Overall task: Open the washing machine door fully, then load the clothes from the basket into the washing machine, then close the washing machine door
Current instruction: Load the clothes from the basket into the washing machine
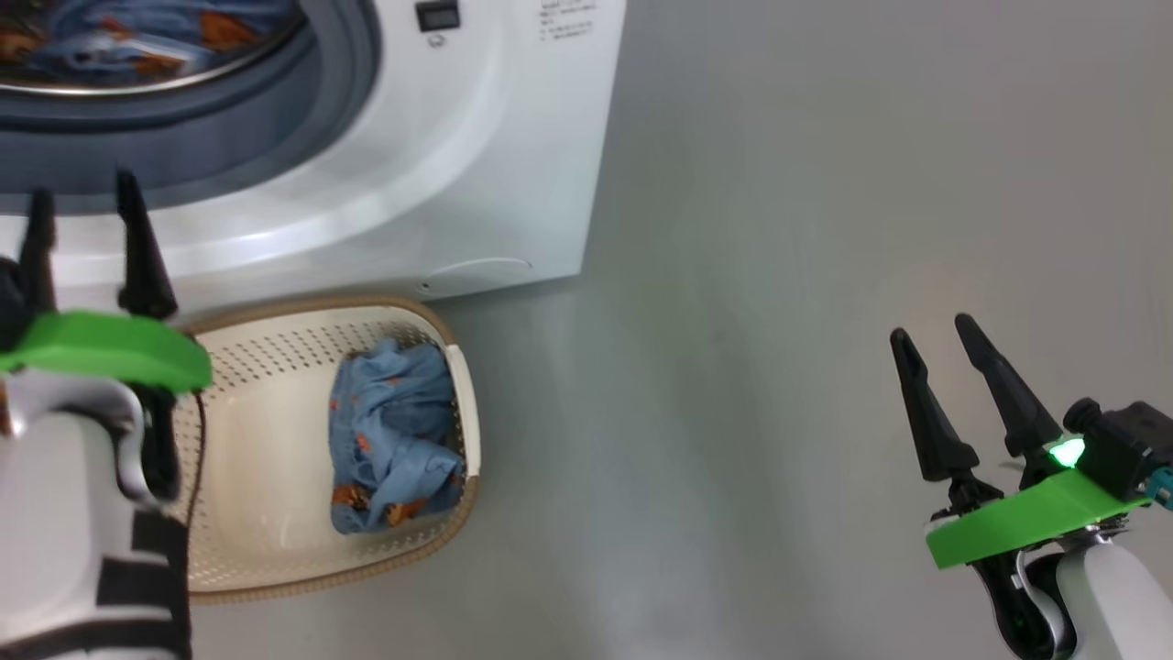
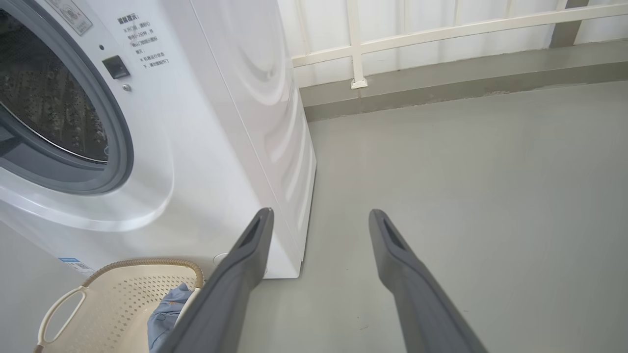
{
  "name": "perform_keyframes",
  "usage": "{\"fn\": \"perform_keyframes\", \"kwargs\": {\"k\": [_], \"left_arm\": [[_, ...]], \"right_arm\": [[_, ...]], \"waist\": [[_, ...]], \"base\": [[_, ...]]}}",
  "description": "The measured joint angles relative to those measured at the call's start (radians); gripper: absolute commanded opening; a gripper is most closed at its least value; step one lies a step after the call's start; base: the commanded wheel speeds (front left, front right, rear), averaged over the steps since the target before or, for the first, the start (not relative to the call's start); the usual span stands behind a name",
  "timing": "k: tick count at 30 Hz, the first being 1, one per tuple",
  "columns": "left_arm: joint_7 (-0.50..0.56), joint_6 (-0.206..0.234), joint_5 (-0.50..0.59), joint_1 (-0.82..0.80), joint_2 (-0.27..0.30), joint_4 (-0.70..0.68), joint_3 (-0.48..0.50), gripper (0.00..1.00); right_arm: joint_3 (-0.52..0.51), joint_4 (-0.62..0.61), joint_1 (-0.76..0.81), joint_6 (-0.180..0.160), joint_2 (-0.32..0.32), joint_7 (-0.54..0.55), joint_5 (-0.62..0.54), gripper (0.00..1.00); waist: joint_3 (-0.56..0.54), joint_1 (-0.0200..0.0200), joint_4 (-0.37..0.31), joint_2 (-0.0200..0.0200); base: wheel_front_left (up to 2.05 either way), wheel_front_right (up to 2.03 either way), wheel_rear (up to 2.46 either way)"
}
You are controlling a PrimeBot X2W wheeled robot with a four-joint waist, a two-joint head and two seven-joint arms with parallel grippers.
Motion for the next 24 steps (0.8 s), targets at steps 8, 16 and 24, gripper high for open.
{"fn": "perform_keyframes", "kwargs": {"k": [8,16,24], "left_arm": [[0.0,0.0,-0.018,0.166,-0.03,-0.078,-0.023,1.0],[0.0,0.0,-0.03,0.365,-0.049,-0.174,-0.044,1.0],[0.001,0.0,-0.043,0.541,-0.057,-0.283,-0.053,1.0]], "right_arm": [[-0.01,0.014,0.053,0.0,-0.016,0.0,0.0,1.0],[-0.016,0.023,0.117,0.0,-0.024,0.0,0.0,1.0],[-0.032,0.027,0.194,0.0,-0.028,0.0,0.0,1.0]], "waist": [[-0.076,0.0,0.037,0.0],[-0.153,0.0,0.06,0.0],[-0.234,0.0,0.077,0.0]], "base": [[0.0,0.0,0.0],[0.0,0.0,0.0],[0.0,0.0,0.0]]}}
